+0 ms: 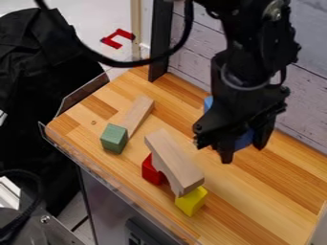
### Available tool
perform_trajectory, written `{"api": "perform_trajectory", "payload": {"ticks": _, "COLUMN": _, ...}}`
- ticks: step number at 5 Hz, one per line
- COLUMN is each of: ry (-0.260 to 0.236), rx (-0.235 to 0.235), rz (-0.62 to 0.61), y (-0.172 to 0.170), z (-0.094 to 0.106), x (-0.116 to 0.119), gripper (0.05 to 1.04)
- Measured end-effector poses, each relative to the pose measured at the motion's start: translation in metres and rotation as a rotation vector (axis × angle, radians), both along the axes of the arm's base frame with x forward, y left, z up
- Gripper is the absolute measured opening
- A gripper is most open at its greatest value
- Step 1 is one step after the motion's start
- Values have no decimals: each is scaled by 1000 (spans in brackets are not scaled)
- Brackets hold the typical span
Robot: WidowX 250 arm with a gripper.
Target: Put the blue rectangle to the top of block
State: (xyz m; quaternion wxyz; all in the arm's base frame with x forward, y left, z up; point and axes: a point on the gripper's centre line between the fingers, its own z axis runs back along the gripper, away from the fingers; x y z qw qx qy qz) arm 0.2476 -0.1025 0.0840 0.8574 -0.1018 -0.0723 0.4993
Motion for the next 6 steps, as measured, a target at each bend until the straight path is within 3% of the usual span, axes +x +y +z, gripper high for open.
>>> {"api": "perform_trajectory", "payload": {"ticks": 2, "ry": 37, "rx": -13, "rz": 6, "y": 1, "z": 0, "x": -18, "gripper": 599}}
{"api": "perform_trajectory", "payload": {"ticks": 4, "ry": 152, "rx": 39, "rz": 26, "y": 9, "z": -1, "x": -35, "gripper": 599}}
{"api": "perform_trajectory", "payload": {"ticks": 6, "ry": 164, "rx": 25, "rz": 65, "y": 10, "z": -5, "x": -40, "gripper": 599}}
